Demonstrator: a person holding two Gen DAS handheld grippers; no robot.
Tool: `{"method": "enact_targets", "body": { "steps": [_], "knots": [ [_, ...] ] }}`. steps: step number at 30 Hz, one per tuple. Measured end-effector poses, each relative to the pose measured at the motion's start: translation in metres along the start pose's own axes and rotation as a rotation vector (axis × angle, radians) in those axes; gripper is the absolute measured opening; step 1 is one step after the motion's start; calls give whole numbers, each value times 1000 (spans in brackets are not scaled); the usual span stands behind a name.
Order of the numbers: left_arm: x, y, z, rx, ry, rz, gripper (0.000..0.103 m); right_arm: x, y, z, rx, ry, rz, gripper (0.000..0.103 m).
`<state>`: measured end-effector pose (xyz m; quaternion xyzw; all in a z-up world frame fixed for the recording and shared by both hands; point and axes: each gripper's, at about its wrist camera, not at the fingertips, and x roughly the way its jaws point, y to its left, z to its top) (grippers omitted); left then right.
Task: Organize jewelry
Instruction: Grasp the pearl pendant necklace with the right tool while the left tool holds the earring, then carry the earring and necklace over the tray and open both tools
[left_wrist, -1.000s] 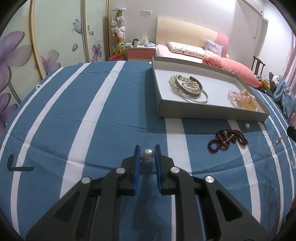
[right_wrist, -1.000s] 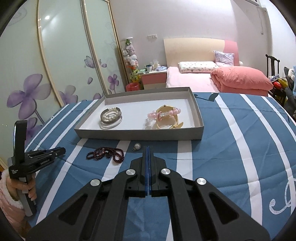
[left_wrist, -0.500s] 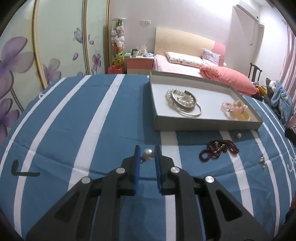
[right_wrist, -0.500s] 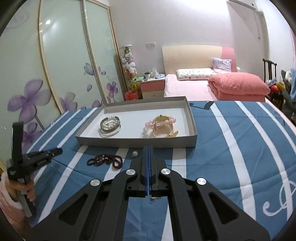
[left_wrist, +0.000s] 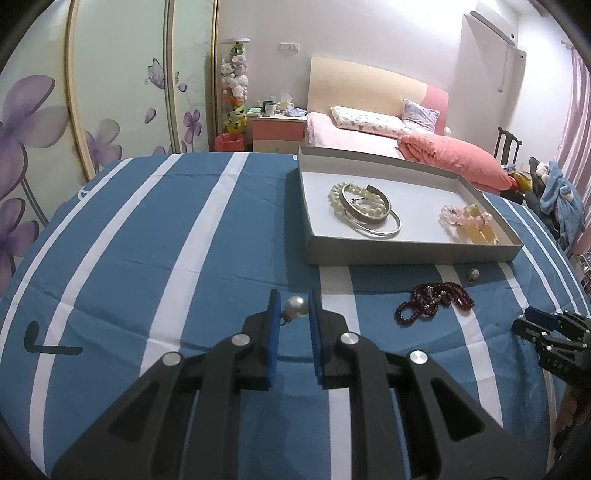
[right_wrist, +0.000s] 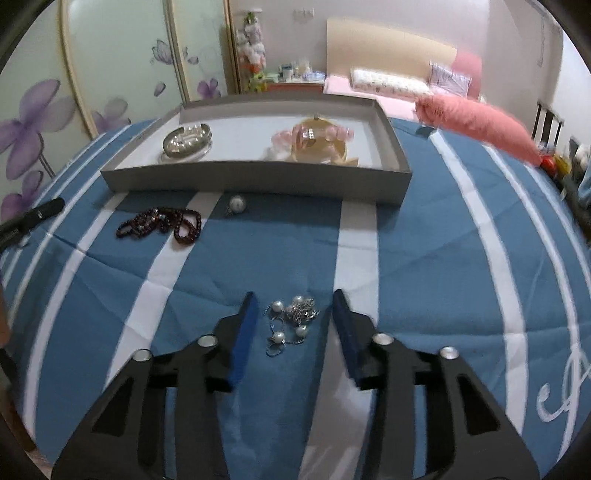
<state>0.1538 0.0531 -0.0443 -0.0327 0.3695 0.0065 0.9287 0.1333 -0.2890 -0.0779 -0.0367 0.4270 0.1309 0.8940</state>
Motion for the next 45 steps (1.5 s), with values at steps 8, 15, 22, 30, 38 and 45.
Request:
{"method": "enact_targets", "body": {
  "steps": [8, 15, 22, 30, 38, 45],
  "knots": [
    [-3, 0, 1, -3, -8, -6, 16, -14, 4, -12, 2, -24, 9, 8],
    [-22, -10, 1, 24, -83, 8, 16, -64, -3, 6, 53, -251, 36, 8],
    [-55, -23, 2, 59, -239, 65, 16, -109, 1, 19, 51, -482, 39, 8],
    [-89, -50, 0, 130, -420, 138, 16, -136, 13, 24, 29, -691, -24, 8],
    [-99, -68, -5, 174, -494, 172, 16, -141, 24, 24, -3, -801, -60, 8],
    [-97, -72, -4, 172, -498, 169, 16, -141, 25, 24, -22, -850, -64, 8]
  ]
}}
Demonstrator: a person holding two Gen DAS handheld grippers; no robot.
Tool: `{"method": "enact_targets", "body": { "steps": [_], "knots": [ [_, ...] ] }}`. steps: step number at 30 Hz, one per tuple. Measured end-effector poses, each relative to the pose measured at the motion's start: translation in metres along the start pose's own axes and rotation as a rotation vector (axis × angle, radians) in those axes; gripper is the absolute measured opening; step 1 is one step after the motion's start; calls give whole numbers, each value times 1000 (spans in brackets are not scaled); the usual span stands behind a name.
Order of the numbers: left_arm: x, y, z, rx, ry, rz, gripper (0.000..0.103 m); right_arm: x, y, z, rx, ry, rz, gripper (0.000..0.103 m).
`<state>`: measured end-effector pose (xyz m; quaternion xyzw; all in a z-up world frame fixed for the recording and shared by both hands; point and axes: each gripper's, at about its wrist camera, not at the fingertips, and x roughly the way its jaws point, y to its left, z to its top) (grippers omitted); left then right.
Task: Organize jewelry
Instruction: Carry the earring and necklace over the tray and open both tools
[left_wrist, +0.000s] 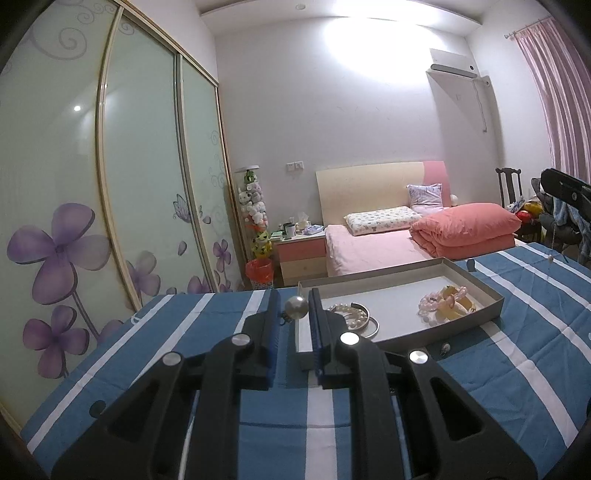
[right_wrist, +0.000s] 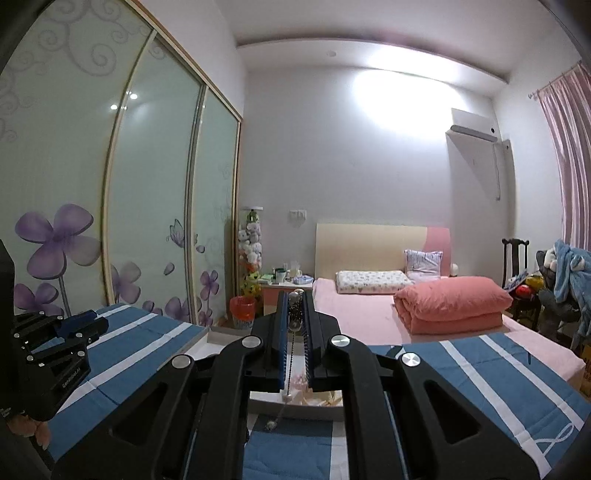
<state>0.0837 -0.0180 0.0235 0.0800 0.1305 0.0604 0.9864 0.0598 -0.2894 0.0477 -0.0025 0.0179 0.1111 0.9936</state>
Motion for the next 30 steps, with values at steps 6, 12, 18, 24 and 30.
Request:
{"method": "enact_targets", "body": {
  "steps": [6, 12, 18, 24, 30],
  "knots": [
    [4, 0, 3, -7, 0, -15, 16, -1, -3, -2, 17, -7, 6, 8],
    [10, -4, 10, -16, -7, -44, 16, 7, -5, -3, 34, 0, 9, 8],
    [24, -11, 14, -23, -5, -77, 16, 22, -8, -4, 56, 19, 10, 8],
    [44, -17, 19, -35, -4, -91, 16, 41, -14, -6, 68, 37, 5, 8],
    [74, -25, 24, -51, 5, -89, 16, 63, -16, -12, 66, 51, 4, 8]
  ]
}}
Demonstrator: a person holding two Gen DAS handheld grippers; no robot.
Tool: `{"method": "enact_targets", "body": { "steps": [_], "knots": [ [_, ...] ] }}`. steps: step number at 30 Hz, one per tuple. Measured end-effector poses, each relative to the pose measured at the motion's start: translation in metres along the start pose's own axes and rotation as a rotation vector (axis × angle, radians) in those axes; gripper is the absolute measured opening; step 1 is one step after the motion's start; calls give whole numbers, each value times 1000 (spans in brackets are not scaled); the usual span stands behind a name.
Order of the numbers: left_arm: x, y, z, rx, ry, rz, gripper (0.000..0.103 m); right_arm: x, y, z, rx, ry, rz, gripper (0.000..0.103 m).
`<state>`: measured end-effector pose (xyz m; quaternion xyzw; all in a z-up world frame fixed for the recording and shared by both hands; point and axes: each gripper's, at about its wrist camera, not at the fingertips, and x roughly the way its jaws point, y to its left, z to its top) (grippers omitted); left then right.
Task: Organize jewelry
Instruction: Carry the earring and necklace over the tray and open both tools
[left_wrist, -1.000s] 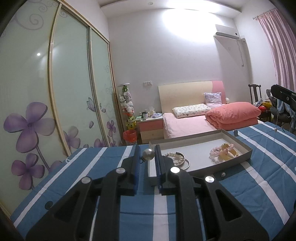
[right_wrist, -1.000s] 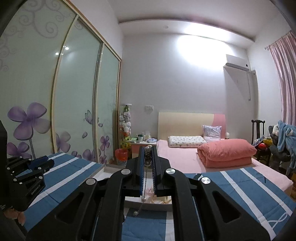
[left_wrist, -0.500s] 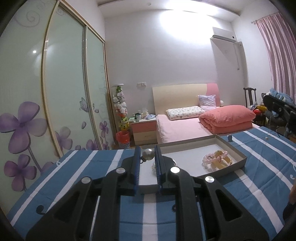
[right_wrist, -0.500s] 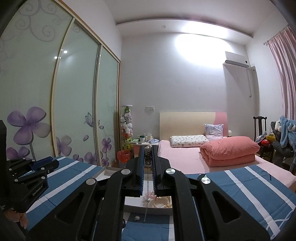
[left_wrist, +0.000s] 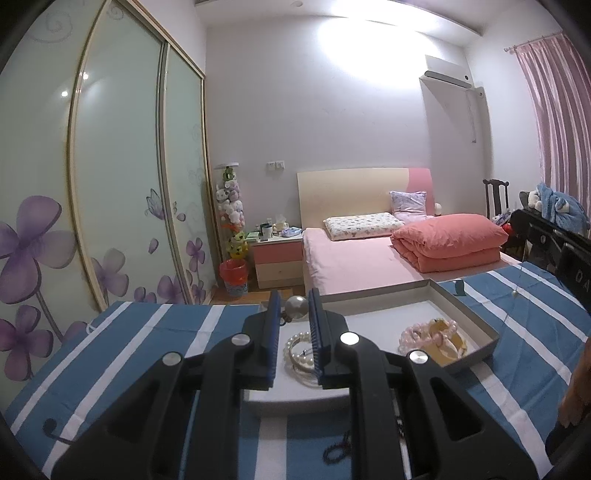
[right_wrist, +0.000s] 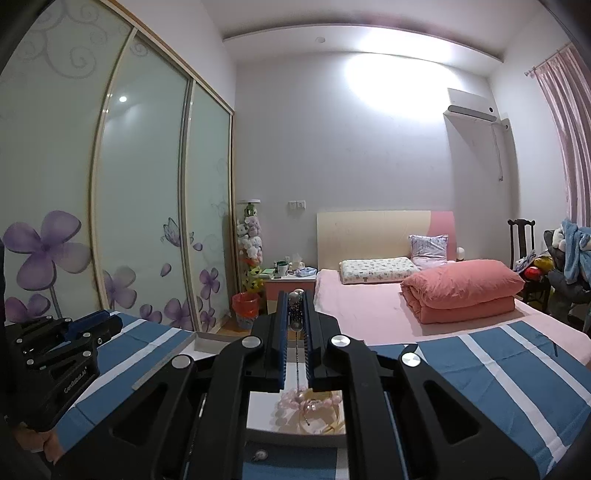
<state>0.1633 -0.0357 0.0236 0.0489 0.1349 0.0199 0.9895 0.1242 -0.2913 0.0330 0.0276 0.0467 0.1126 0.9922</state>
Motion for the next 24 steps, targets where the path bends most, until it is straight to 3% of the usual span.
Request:
{"method": "enact_targets", "body": {
  "steps": [9, 16, 24],
  "knots": [
    [46, -7, 0, -10, 27, -9, 16, 44, -7, -14, 27, 73, 34, 8],
    [79, -17, -8, -26, 97, -62, 16, 72, -1, -28, 39, 169, 66, 8],
    [102, -18, -20, -43, 155, -87, 16, 86, -3, -33, 67, 223, 87, 8]
  ]
}}
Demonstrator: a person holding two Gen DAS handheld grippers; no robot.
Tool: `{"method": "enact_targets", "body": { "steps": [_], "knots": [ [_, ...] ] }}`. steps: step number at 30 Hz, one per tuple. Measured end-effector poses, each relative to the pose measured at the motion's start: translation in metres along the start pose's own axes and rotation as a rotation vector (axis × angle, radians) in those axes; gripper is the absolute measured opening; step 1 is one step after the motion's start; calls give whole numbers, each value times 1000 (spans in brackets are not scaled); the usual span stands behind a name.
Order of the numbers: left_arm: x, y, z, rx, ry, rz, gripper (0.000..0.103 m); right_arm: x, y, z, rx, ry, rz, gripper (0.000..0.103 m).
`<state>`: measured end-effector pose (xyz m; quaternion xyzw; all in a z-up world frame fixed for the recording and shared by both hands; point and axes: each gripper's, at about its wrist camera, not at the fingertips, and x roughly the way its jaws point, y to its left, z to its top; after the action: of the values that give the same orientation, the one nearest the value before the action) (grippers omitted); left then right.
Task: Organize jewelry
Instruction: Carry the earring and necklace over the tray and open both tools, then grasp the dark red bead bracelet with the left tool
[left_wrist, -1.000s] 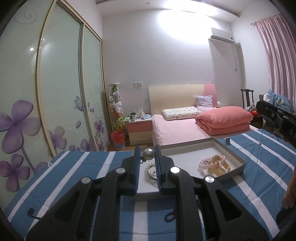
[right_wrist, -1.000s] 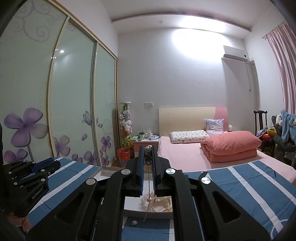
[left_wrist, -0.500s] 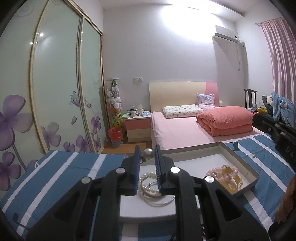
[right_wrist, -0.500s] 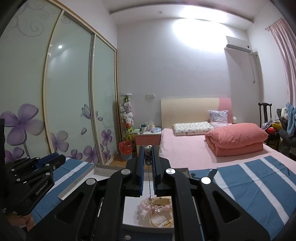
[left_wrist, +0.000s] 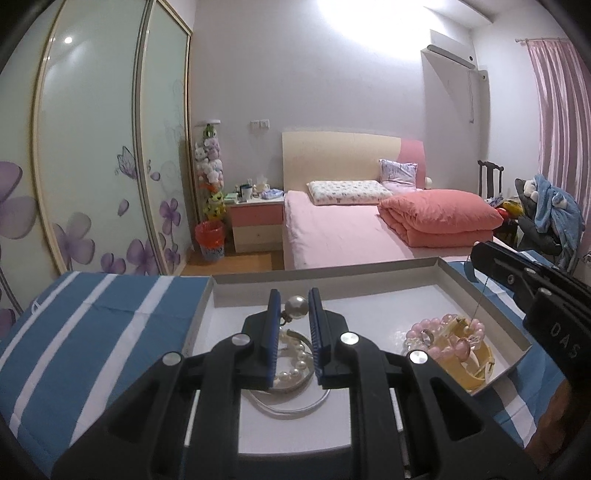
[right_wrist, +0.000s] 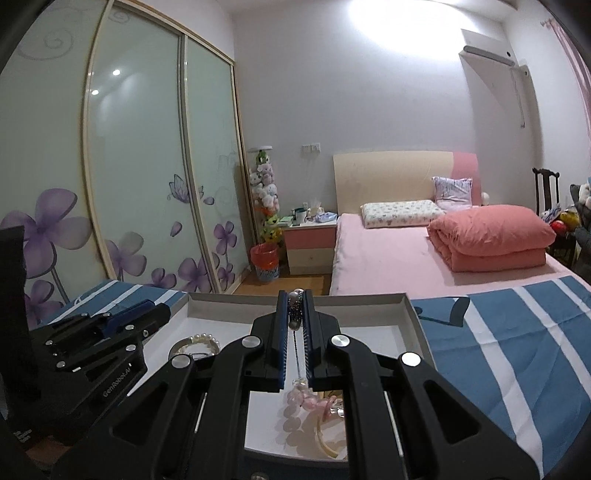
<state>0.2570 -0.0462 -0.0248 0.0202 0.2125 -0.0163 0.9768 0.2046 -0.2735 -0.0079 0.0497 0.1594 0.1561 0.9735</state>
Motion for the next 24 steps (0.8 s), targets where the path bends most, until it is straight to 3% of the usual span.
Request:
{"method": "enact_targets", "body": {
  "steps": [7, 9, 11, 19, 24],
  "knots": [
    [9, -2, 0, 8, 19, -21, 17, 15, 1, -2, 9, 46, 12, 10],
    [10, 0, -1, 2, 22, -26, 22, 17, -1, -3, 22, 59, 17, 17],
    [10, 2, 0, -6, 19, -23, 32, 16, -4, -4, 36, 52, 14, 38],
    [0, 10, 3, -16, 26, -22, 33, 2, -11, 1, 58, 34, -4, 39],
    [-23, 18, 0, -10, 68, -81, 36, -19, -12, 3, 63, 45, -15, 39]
  ]
}}
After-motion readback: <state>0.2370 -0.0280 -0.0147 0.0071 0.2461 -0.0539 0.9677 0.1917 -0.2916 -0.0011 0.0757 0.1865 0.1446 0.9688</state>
